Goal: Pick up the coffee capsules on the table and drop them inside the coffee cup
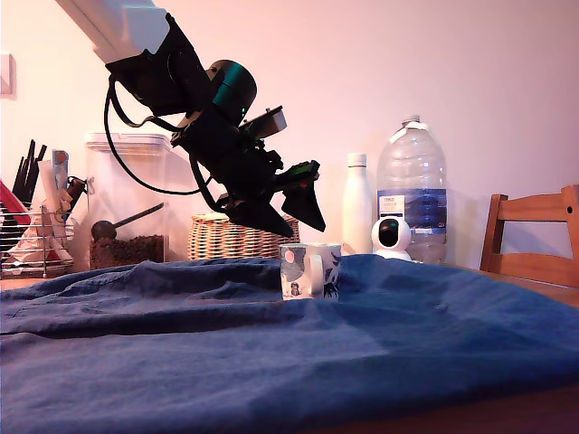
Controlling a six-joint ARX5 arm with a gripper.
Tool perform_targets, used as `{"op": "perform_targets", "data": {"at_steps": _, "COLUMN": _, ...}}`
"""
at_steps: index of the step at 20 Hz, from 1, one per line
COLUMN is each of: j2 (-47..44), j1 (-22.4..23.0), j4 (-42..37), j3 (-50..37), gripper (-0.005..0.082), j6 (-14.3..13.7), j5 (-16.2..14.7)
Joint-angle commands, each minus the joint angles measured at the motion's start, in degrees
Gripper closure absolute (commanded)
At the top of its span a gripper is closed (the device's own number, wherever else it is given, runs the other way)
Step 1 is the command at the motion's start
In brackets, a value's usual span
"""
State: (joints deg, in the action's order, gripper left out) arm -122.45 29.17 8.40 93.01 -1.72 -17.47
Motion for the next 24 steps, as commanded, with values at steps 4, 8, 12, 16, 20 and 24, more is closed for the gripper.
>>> {"op": "perform_targets", "data": {"at_steps": 4, "j2": -0.22, "j1": 0.20, "j4": 0.28, "j3": 0.04, "gripper": 0.0451, "j6": -0.24, "j5": -0.09}}
{"op": "perform_targets", "data": {"at_steps": 8, "j2": 2.03, "j1": 0.20, "j4": 0.24, "j3": 0.04, "gripper": 0.0786, "j6": -0.28, "j5": -0.46}}
{"op": "perform_targets", "data": {"at_steps": 12, "j2": 4.46, "j1": 0.20, "j4": 1.79, "j3": 0.04, "gripper": 0.0790, "j6": -0.31, "j5": -0.48}}
{"op": "perform_targets", "data": {"at_steps": 16, "j2": 5.90, "j1": 0.20, "j4": 5.88, "j3": 0.02, "gripper": 0.0790, "j6": -1.25, "j5": -0.44}}
{"op": "perform_targets", "data": {"at_steps": 20, "j2": 6.34, "j1": 0.20, "j4": 9.20, "j3": 0.02, "gripper": 0.0790, "j6": -1.25, "j5": -0.39}}
{"op": "perform_targets", "data": {"at_steps": 24, "j2": 8.46, "j1": 0.20, "j4": 10.32, "j3": -0.37, "gripper": 0.0790, "j6": -3.96, "j5": 1.27}}
